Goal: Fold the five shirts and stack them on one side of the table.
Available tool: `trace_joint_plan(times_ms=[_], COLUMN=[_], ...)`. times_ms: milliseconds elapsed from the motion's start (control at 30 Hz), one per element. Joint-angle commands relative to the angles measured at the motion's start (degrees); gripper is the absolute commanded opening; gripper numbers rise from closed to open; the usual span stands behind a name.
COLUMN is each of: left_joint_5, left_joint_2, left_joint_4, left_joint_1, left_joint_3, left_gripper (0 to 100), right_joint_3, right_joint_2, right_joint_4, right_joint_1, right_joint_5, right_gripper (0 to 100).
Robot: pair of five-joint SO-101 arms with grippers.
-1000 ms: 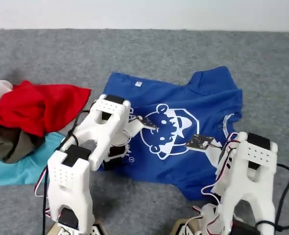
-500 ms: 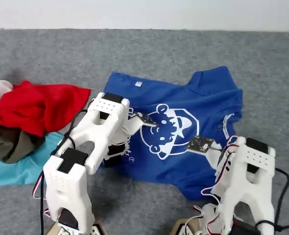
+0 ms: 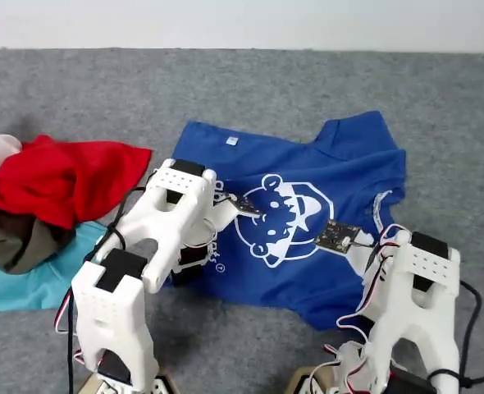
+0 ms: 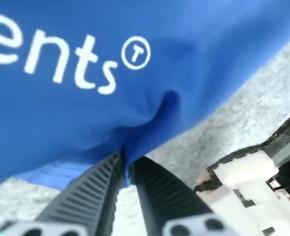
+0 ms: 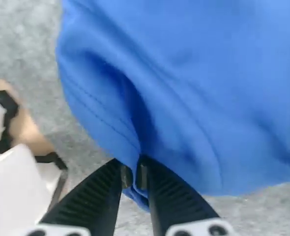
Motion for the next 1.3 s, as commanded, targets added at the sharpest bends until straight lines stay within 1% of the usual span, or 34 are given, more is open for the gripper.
trace_joint_plan(times_ms=[0, 267, 400, 533, 800, 900, 1000, 1133, 1200, 1267], left_joint_5=[2.11, 6.51, 6.77, 6.59, 6.59, 6.59, 6.68, 6.68, 6.59, 6.59], left_joint_2=[-2.90, -3.96, -10.64, -18.20, -29.10, -32.44, -35.96, -40.97, -43.96, -47.21], left_joint_4=[1.23, 1.23, 1.23, 1.23, 1.23, 1.23, 1.32, 1.41, 1.41, 1.41], left_joint_1=[-0.70, -0.70, -0.09, -0.18, -0.70, -0.70, -0.70, -0.70, -0.70, -0.70], left_joint_3=[-0.40, -3.38, -3.56, -3.56, -3.12, -3.12, -3.03, 2.95, 8.40, 13.76], left_gripper=[1, 1, 1, 1, 1, 1, 1, 1, 1, 1], right_joint_3=[0.00, -3.60, -8.53, -11.34, -20.75, -26.29, -32.88, -38.51, -39.12, -38.77], right_joint_2=[0.04, -0.40, 0.04, 0.04, -0.48, -0.57, -0.57, -0.57, -1.19, -2.68], right_joint_4=[-2.07, -0.92, 0.92, 1.89, 15.60, 20.00, 23.69, 28.00, 27.82, 27.82], right_joint_1=[0.48, 0.75, 0.31, 0.13, -0.31, -0.22, -0.31, -0.13, 2.07, 4.26], right_joint_5=[0.70, 0.53, -1.85, -1.85, -1.85, -1.93, -3.69, -3.96, -3.87, -2.11], right_gripper=[0.9, 0.9, 0.9, 0.9, 0.9, 0.9, 0.9, 0.9, 0.9, 0.9])
